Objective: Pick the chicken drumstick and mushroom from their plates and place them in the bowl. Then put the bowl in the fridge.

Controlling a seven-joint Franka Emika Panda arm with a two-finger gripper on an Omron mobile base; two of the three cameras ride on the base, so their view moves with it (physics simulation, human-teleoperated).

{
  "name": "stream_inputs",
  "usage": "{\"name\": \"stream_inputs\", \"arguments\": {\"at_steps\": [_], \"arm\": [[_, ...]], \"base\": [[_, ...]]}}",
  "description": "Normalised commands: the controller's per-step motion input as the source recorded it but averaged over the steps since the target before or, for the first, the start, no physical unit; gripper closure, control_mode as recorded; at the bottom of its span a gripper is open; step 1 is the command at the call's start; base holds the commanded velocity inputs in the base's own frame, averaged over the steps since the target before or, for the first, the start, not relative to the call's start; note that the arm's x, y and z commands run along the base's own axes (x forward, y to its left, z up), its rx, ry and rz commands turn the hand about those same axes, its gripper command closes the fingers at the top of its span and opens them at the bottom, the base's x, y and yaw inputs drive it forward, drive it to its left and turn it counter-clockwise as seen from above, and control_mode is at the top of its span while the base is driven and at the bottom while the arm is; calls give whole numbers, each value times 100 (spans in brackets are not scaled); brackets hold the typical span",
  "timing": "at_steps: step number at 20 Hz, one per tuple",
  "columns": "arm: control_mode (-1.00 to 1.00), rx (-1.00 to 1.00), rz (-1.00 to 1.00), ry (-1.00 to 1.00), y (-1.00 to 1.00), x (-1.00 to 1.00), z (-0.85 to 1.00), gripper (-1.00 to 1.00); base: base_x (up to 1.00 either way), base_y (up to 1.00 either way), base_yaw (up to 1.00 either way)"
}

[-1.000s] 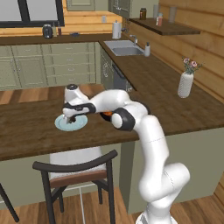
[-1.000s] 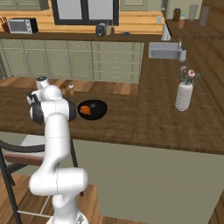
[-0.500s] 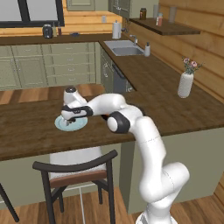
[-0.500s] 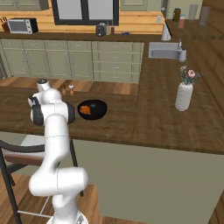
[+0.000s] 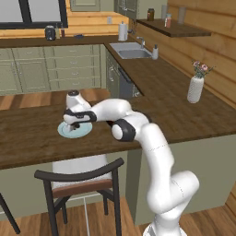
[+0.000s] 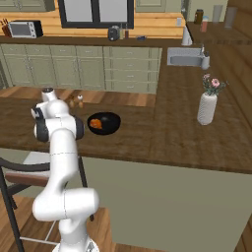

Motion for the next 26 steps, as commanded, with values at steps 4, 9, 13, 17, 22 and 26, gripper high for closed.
{"name": "stream_inputs", "arguments": {"at_steps": [4,9,13,17,22,26], "arm": [[-100,0,4,-3,-38,-26,21,100],[-100,0,0,-4,-85,-90,82,100],[-100,0,-1,-4,-100,-100,69,100],[-100,0,-7,0,-100,-76,58,100],[-100,0,-12,1,-100,-20,36,100],[-100,0,-15,0,-100,2,22,100]], "base": [[0,0,0],[0,0,0],[0,0,0],[0,0,0],[0,0,0],[0,0,0]]}}
